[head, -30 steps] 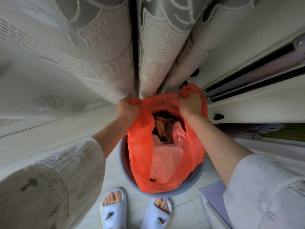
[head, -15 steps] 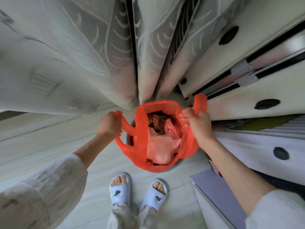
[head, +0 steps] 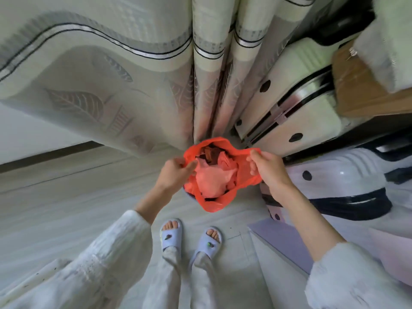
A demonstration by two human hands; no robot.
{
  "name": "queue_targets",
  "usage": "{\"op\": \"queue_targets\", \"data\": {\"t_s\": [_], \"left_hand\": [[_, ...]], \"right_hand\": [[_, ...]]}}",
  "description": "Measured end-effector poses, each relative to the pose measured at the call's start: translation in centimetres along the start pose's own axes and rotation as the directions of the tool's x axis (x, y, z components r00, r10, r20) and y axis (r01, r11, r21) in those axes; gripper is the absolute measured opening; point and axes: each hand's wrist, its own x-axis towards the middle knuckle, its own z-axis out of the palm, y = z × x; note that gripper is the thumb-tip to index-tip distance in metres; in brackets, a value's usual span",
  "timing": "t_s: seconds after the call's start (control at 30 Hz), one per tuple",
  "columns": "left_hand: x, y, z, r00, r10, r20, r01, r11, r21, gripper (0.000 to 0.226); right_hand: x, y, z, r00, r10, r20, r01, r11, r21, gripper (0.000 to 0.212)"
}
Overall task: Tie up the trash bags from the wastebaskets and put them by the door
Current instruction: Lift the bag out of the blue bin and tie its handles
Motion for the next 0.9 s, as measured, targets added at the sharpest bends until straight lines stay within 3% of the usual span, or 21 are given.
{"op": "queue_targets", "data": {"t_s": [0.1, 0.27, 0.4, 0.53, 0.67, 0.9], "left_hand": [[-2.7, 1.8, -0.4, 0.999, 0.03, 0.041, -0.03, 0.999, -0.011, 0.022], [-6.0, 4.4, -1.0, 0.993, 0.098, -0.066, -0.105, 0.987, -0.119, 0.029], [-8.9, 5.6, -2.5, 0.984, 0.156, -0.081, -0.166, 0.977, -0.136, 0.026], [-12.5, 3.9, -5.3, 0.981, 0.178, -0.082, -0.18, 0.984, -0.006, 0.026], [-16.7, 1.5, -8.5, 0.978, 0.199, -0.064, -0.198, 0.98, 0.02, 0.024], [-22.2, -5.6, -13.9, 0.965, 0.236, -0.114, -0.232, 0.972, 0.049, 0.027]], "right_hand": [[-2.0, -1.7, -0.6, 0.998, -0.038, 0.044, 0.039, 0.999, -0.023, 0.037], [-4.1, -5.1, -2.2, 0.991, -0.133, -0.027, 0.133, 0.991, 0.012, 0.037], [-7.1, -7.4, -2.6, 0.983, -0.184, 0.023, 0.183, 0.983, 0.034, 0.035], [-11.4, -7.8, -2.2, 0.974, -0.179, 0.14, 0.184, 0.983, -0.025, 0.033], [-15.8, -7.8, -1.3, 0.956, -0.164, 0.243, 0.176, 0.984, -0.026, 0.032], [-23.3, -4.9, 3.9, 0.952, -0.124, 0.278, 0.126, 0.992, 0.012, 0.033]]}}
